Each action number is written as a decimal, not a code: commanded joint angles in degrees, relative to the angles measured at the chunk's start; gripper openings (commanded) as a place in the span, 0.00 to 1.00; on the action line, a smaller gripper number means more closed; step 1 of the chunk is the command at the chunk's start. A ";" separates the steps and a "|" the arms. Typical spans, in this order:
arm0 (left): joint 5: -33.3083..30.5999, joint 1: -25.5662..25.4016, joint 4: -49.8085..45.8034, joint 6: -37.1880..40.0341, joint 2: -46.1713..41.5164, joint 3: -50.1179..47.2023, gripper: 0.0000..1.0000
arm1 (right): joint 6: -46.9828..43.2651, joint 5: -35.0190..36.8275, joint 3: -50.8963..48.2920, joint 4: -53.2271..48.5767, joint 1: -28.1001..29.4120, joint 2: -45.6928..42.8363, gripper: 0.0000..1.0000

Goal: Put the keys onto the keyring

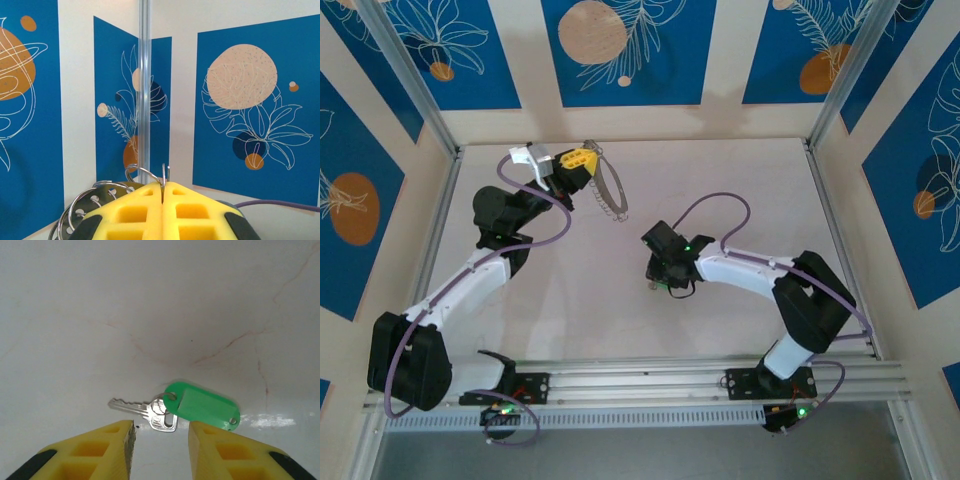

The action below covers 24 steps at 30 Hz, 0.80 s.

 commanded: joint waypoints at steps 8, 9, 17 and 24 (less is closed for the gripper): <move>1.01 0.63 4.53 -0.27 -1.07 0.10 0.00 | 2.73 2.24 6.10 -3.57 2.08 5.74 0.32; 1.02 0.64 4.68 -0.36 -1.03 0.10 0.00 | 2.67 2.19 6.51 -3.87 2.00 6.26 0.32; 0.93 0.70 5.24 -0.18 -0.91 -0.53 0.00 | 2.41 2.18 8.38 -5.38 2.10 9.54 0.32; 1.28 0.68 6.48 -0.79 -0.34 -0.66 0.00 | 2.75 2.62 7.80 -5.65 2.27 10.34 0.29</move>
